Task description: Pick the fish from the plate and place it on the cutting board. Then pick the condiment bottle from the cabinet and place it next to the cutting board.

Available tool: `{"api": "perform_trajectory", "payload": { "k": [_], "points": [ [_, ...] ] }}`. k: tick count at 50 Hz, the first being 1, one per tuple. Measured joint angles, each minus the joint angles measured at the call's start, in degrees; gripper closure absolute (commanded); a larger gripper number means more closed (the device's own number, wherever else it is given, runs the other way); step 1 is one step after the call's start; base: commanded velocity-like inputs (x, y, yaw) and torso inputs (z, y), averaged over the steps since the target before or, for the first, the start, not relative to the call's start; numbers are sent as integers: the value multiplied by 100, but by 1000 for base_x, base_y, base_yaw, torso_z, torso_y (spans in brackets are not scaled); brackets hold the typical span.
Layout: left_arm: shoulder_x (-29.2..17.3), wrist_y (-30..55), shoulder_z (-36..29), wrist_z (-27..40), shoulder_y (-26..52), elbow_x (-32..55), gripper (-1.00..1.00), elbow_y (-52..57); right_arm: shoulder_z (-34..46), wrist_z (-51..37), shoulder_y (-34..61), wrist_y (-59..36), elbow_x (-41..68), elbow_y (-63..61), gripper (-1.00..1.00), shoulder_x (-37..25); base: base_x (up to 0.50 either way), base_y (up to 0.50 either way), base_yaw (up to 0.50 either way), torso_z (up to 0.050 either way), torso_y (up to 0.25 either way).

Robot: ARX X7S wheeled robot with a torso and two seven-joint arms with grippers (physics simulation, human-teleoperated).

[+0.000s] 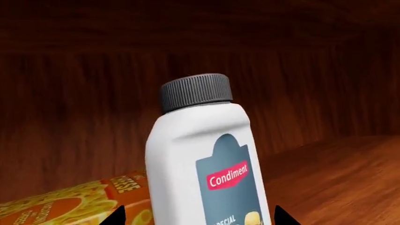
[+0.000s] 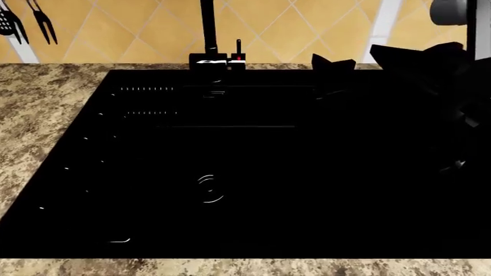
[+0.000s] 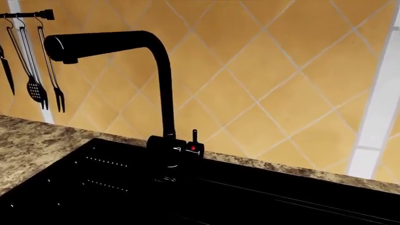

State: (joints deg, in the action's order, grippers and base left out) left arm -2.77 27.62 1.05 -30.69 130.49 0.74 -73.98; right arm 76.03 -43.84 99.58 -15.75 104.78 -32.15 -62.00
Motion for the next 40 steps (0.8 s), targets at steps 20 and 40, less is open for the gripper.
{"api": "perform_trajectory", "payload": {
  "k": [20,40],
  "points": [
    [-13,-27,27,-18,103,139,-100,116,-17,9,-96,4,-21,-3,-100,-15,0,0,0,0,-45],
    [4,-44,101,-22,173,148,-100,307,-26,25,-164,-14,-63,70,-100,49,0,0,0,0,-47]
  ]
}}
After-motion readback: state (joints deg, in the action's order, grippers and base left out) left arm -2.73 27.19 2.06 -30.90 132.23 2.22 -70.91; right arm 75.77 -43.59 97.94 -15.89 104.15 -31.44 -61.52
